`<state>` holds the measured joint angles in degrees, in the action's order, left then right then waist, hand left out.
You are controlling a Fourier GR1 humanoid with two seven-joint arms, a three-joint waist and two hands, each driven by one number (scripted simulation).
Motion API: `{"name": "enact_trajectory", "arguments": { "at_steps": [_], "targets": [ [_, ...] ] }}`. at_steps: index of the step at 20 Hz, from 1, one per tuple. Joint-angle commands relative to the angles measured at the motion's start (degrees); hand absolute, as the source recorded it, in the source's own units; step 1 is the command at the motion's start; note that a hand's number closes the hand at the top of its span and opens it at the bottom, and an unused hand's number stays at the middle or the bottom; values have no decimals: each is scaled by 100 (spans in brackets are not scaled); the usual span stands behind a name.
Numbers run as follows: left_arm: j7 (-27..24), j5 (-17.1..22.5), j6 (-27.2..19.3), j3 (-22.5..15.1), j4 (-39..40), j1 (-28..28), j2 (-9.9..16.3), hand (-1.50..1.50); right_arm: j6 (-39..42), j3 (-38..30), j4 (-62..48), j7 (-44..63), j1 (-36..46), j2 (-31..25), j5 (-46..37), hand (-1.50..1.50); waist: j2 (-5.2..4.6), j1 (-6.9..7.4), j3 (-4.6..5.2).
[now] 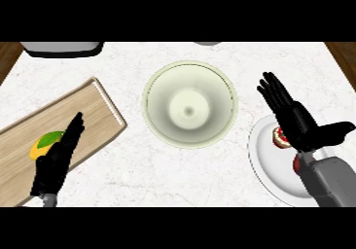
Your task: Pick the bell pepper from the plate and place it in the bowl
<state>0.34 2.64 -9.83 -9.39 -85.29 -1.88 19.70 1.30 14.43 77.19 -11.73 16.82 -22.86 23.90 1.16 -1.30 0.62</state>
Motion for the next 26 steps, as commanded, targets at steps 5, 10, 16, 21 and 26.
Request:
{"name": "enact_trajectory", "arguments": {
  "at_steps": [5,10,16,21,26],
  "targets": [
    [-22,156,-229,74,-487,415,-443,0,-2373,-327,111,358,-1084,73,-1065,150,-47,-148,-46],
    [33,339,-346,204,-364,398,-627,0,-4657,-1398,-42,-259,-1313,322,-1629,-150,19,-614,-59],
    [72,229,-337,-49,-348,546,-818,0,-6005,-1145,1514,-2172,-2509,1780,-2106,-150,-39,-291,-60],
    [221,182,-287,-85,-490,699,-803,0,-7071,-486,2643,-1185,-3572,1861,-3348,-150,-85,-27,-39],
    [235,331,-110,55,-293,986,-810,0,-6938,-416,3611,472,-4752,1476,-4172,-150,-132,44,-30]
  ]
}}
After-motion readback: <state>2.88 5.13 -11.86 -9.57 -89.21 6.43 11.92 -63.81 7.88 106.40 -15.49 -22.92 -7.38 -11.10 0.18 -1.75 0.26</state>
